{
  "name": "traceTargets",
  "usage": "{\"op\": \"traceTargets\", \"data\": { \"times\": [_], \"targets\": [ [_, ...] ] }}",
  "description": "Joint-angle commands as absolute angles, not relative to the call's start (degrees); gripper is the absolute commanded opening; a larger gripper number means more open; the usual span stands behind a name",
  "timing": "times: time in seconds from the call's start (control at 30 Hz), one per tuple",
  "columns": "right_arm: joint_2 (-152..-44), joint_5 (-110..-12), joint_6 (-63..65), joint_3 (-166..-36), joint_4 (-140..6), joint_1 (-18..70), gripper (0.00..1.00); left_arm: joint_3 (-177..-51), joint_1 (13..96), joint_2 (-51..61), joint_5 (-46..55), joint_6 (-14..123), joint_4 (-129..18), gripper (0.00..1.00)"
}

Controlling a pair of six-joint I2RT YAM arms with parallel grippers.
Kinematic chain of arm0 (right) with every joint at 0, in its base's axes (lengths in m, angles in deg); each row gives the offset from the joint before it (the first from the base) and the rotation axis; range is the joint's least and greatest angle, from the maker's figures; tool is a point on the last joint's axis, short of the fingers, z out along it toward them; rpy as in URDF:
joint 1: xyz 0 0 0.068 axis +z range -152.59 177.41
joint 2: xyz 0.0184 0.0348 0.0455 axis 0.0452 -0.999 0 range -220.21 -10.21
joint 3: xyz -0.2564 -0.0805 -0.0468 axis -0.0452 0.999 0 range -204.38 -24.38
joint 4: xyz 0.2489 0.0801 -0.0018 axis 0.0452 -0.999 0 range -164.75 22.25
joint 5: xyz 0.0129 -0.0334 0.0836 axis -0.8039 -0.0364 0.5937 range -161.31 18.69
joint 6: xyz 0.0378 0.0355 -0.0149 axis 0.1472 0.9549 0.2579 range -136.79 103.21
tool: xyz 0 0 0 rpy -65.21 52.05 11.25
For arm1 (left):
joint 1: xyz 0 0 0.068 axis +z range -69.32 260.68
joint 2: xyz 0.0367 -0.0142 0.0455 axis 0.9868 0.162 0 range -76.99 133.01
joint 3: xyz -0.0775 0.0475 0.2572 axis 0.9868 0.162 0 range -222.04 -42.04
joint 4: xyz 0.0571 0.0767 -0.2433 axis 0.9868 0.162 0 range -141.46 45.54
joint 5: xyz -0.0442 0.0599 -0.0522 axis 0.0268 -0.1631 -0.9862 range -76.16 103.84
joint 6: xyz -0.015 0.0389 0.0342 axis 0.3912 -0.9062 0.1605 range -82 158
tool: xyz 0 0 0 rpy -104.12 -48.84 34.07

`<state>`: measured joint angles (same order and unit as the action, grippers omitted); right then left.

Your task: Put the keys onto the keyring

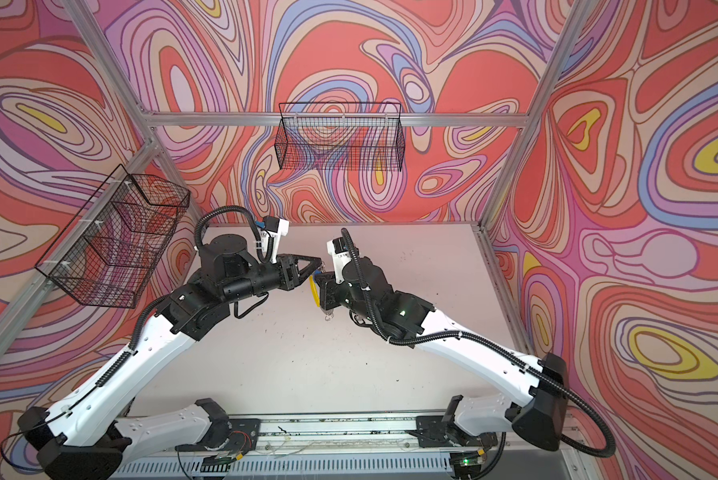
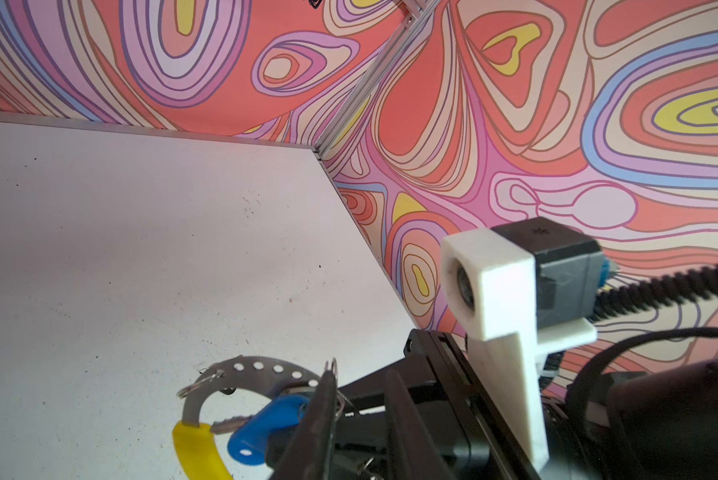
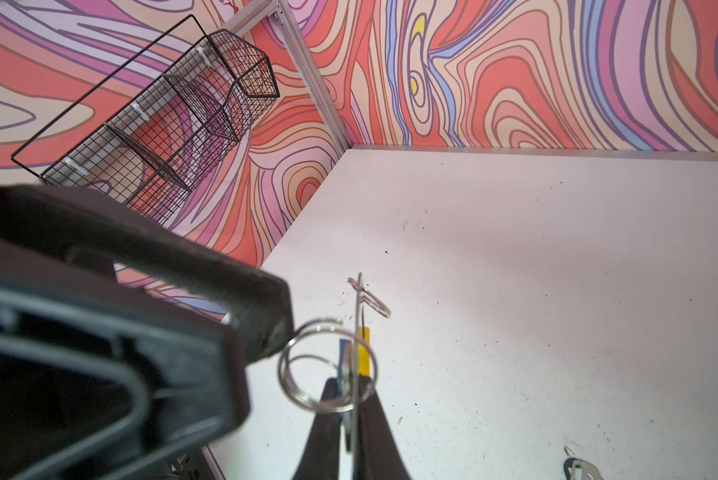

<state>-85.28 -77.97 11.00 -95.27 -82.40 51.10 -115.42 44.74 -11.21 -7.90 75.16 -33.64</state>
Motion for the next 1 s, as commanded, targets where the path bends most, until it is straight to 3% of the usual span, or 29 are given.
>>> {"op": "traceTargets", "data": {
  "times": [0.0, 0.53, 0.8, 0.97],
  "targets": [
    [-83.78, -78.45, 10.37, -94.78, -79.68, 51.28, 0.00, -115.97, 44.72, -10.38, -12.91, 76.70, -33.65, 0.22],
    [-83.50, -78.43, 10.11, -94.45, -79.17, 51.28, 0.00, -117.60, 44.73, -8.88, -9.67, 74.01, -28.71, 0.17],
    [-83.51, -79.74, 9.36, -94.37, -79.53, 51.29, 0.00, -120.62, 44.73, -8.88, -7.45, 71.89, -24.22, 0.00],
    [-83.78, -80.67, 8.63, -94.17, -79.97, 51.24, 0.00, -122.15, 44.74, -8.86, -7.11, 71.64, -21.62, 0.00]
  ]
}}
